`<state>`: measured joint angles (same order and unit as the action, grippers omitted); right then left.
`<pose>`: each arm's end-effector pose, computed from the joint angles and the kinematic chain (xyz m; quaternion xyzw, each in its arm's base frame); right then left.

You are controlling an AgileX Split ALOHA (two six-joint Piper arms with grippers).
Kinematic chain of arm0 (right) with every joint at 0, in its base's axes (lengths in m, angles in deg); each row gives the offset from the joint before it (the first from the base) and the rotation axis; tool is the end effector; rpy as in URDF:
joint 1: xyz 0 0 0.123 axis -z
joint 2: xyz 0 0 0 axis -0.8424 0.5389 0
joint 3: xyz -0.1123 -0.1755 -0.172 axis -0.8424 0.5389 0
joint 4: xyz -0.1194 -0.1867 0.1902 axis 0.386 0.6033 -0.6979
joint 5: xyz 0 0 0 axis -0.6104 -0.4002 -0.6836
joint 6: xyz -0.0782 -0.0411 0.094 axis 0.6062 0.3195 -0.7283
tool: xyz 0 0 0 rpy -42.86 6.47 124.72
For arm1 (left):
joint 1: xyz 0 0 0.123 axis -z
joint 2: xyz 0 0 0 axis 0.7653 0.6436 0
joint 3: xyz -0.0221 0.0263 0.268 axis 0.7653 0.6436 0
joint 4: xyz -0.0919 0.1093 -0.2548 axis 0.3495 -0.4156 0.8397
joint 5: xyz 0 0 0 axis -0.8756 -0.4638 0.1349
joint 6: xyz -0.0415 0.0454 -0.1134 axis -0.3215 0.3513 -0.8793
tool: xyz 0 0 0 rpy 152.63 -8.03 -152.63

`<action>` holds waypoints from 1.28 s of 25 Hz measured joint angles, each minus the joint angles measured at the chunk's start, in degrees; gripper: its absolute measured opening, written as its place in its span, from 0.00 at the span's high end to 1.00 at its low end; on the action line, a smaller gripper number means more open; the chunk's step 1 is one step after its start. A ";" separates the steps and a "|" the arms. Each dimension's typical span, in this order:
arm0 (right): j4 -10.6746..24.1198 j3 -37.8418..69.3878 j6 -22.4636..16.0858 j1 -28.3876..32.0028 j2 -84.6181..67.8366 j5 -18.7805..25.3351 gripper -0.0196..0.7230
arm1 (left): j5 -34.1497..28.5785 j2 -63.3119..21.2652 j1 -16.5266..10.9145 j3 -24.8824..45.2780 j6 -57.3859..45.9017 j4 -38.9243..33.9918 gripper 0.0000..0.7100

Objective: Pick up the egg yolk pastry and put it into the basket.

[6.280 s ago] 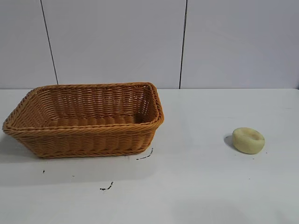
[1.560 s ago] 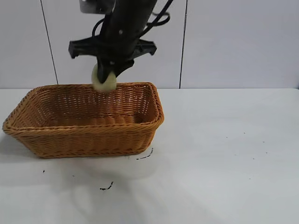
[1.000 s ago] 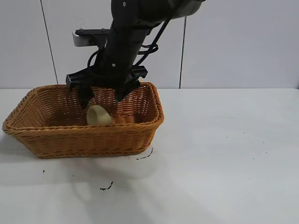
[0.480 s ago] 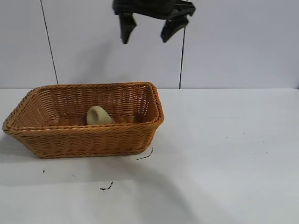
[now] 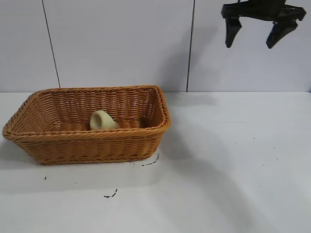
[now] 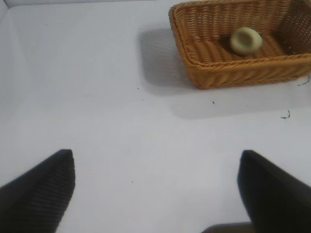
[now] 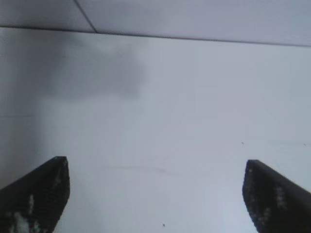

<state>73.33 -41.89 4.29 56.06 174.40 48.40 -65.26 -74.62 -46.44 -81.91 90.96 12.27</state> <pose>0.5329 0.0108 0.2315 -0.0021 0.9780 -0.0014 0.2086 0.0799 -0.0007 0.2792 0.0369 0.8517 0.0096 0.5226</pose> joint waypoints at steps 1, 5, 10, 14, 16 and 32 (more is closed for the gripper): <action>0.00 0.00 0.00 0.00 0.00 0.00 0.04 | 0.00 0.00 0.00 0.00 0.00 0.00 0.02; -0.69 7.85 0.44 0.25 -6.18 -0.05 0.04 | 0.00 0.00 0.00 0.00 0.00 0.00 0.02; -0.69 24.80 1.20 0.25 -20.04 -0.15 0.04 | 0.00 0.00 0.00 0.00 0.00 0.00 0.02; -0.69 41.06 1.83 0.25 -33.65 -0.09 0.04 | 0.00 0.00 0.00 0.00 0.00 0.00 0.02; -0.69 49.54 1.90 0.25 -40.48 -0.04 0.04 | 0.00 0.00 0.00 0.00 0.00 0.00 0.02; -3.38 95.83 1.20 0.25 -103.25 -10.42 0.04 | 0.00 0.00 0.00 0.00 0.00 0.00 0.02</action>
<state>69.95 53.94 5.48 56.31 71.15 37.98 -65.26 -74.62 -46.44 -81.91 90.96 12.27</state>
